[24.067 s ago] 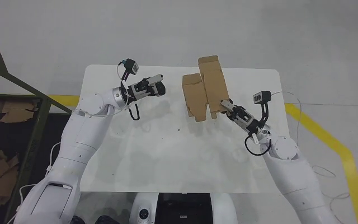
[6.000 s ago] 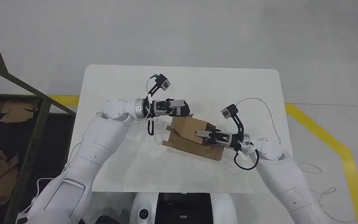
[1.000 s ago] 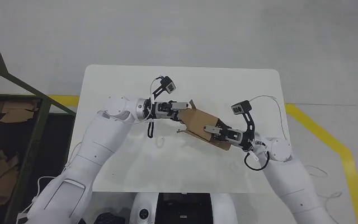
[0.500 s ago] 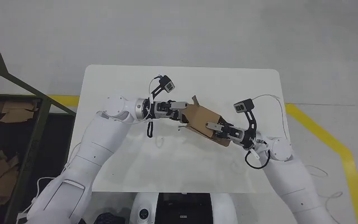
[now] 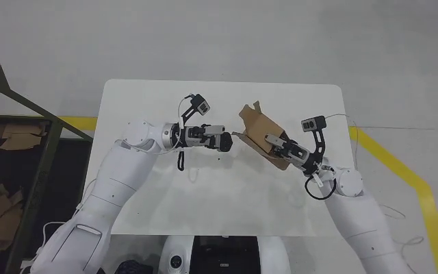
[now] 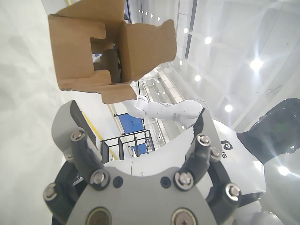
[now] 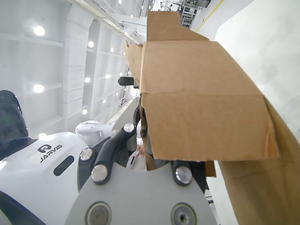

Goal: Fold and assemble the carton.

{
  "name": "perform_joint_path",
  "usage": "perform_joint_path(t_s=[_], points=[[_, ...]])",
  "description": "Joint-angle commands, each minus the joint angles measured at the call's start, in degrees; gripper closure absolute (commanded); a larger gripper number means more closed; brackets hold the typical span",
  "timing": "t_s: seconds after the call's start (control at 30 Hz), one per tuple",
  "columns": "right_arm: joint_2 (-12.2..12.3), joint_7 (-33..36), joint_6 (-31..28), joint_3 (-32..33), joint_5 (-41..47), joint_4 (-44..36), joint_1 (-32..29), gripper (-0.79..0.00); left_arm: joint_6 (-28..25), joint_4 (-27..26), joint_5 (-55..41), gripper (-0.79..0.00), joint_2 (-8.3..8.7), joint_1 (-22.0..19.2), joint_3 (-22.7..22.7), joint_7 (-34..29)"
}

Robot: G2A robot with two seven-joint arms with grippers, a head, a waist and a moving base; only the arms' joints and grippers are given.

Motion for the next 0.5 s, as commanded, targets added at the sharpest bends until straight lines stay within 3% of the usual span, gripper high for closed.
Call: perform_joint_path(t_s=[0.0, 0.47], points=[[-0.1, -0.5, 0.2, -0.4, -0.8, 0.3, 0.1, 0.000, -0.1, -0.4, -0.1, -0.785, -0.01, 0.0, 0.0, 0.0], [-0.3, 2.0, 2.2, -2.7, -3.8, 0.2, 0.4, 0.000, -0.8, -0.4, 0.0, -0.785, -0.03, -0.6, -0.1, 0.5]])
